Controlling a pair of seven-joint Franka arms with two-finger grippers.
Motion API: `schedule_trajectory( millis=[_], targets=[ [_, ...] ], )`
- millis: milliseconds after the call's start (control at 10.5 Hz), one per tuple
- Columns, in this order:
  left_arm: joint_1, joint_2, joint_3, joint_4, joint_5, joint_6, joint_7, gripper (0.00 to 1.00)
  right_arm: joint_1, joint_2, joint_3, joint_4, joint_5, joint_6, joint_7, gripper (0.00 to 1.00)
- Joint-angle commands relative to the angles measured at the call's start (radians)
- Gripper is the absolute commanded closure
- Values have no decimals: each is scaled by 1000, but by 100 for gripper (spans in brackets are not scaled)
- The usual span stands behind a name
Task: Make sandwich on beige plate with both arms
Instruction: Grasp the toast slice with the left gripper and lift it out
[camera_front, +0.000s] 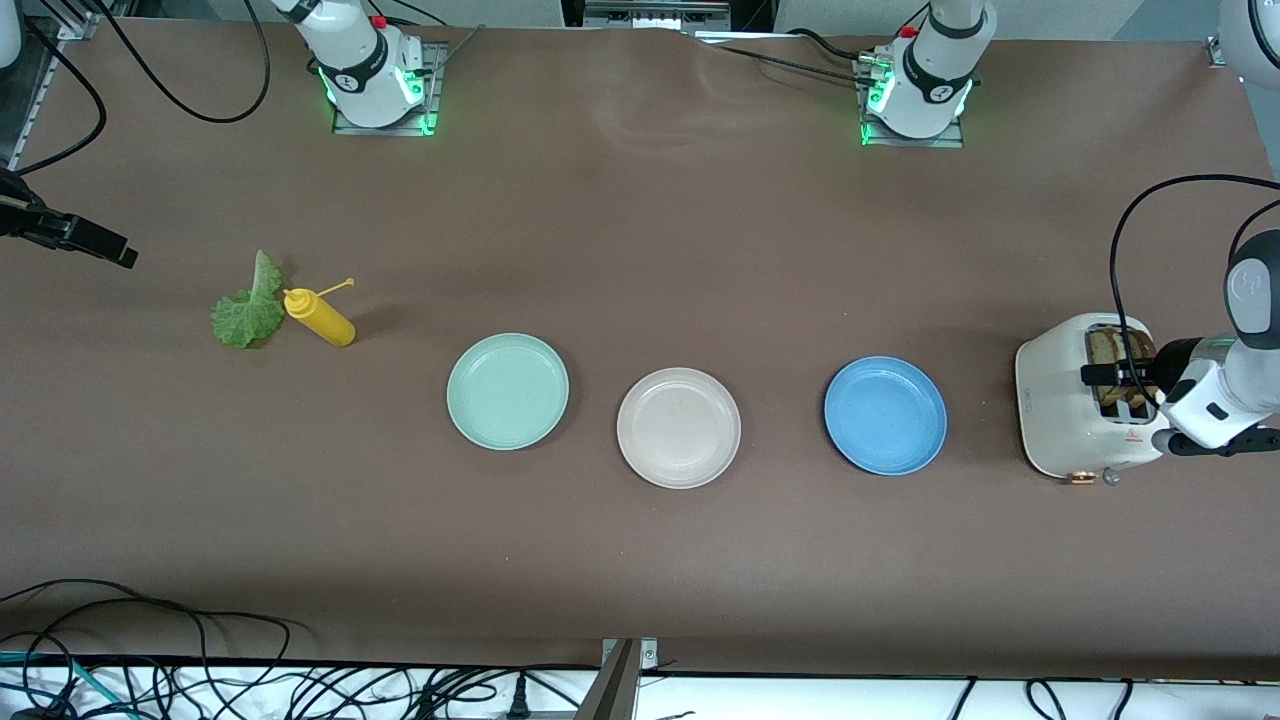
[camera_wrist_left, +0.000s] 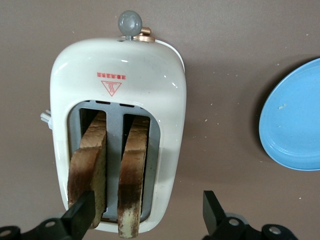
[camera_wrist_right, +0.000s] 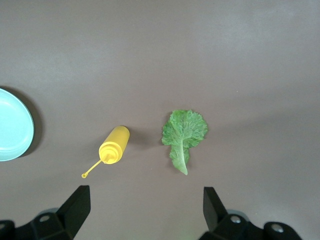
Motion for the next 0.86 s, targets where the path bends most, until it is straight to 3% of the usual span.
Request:
schedule_trajectory(
  millis=[0,383,574,765],
  targets=[
    [7,12,-8,18,27,-16,-2,32,-1,7,-3,20,16,-15,-9,0],
    [20,20,-8,4,27,-16,-2,34,-1,6,-3,20,16,-15,-9,0],
    [25,21,-6,4,27,-18,10,51,-1,6,-3,20,16,-15,-9,0],
    [28,20,-8,4,27,-21,13,74,-1,7,-3,19,16,-15,-9,0]
  ],
)
